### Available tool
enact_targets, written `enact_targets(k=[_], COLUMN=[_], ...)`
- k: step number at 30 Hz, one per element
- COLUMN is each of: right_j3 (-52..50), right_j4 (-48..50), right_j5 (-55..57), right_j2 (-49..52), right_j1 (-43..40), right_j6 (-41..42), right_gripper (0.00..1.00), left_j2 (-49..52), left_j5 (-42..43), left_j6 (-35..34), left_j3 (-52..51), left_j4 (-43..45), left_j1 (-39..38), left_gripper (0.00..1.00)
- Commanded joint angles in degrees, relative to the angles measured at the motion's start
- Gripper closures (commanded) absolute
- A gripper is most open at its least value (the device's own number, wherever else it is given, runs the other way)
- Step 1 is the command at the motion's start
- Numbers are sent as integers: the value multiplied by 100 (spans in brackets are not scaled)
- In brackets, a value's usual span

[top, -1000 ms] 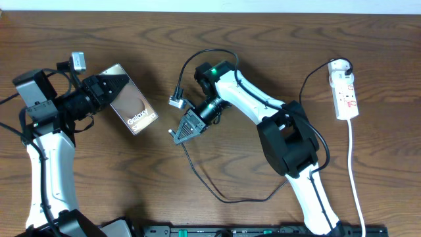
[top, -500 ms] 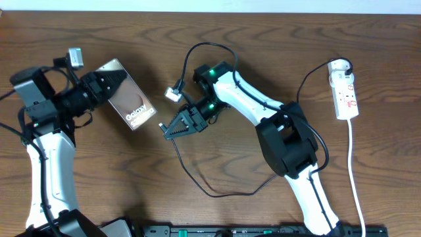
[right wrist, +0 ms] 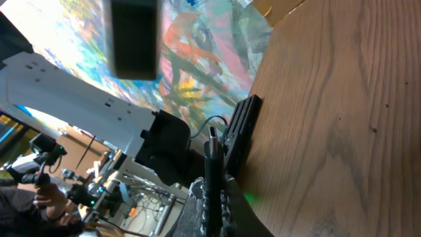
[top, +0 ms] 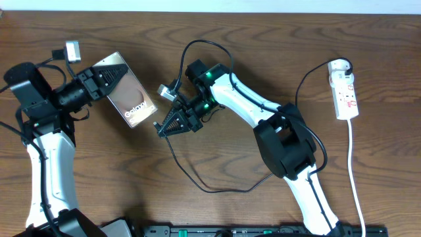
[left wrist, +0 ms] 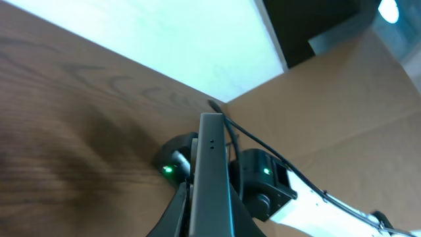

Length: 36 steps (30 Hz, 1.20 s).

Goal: Plug charger to phone and switch on socket

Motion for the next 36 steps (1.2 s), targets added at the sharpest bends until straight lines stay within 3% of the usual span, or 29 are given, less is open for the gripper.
enact_targets(k=[1, 16, 25, 36], right_j3=[15, 15, 15, 15], right_j4=[11, 356, 656, 1799], right_j5=[-173, -173, -166, -157], right_j2=[-28, -28, -28, -28], right_j1=[17, 20, 17, 20], right_j6=[-22, -24, -13, 1506], right_gripper=[99, 99, 99, 99], left_j2=[-31, 605, 767, 767], left_j5=[466, 457, 87, -103], left_j6=[-24, 179, -540, -780], left_j3=[2, 2, 2, 2], left_j4=[151, 629, 1143, 1143], left_j1=[17, 17, 17, -57], left_gripper=[93, 93, 93, 93])
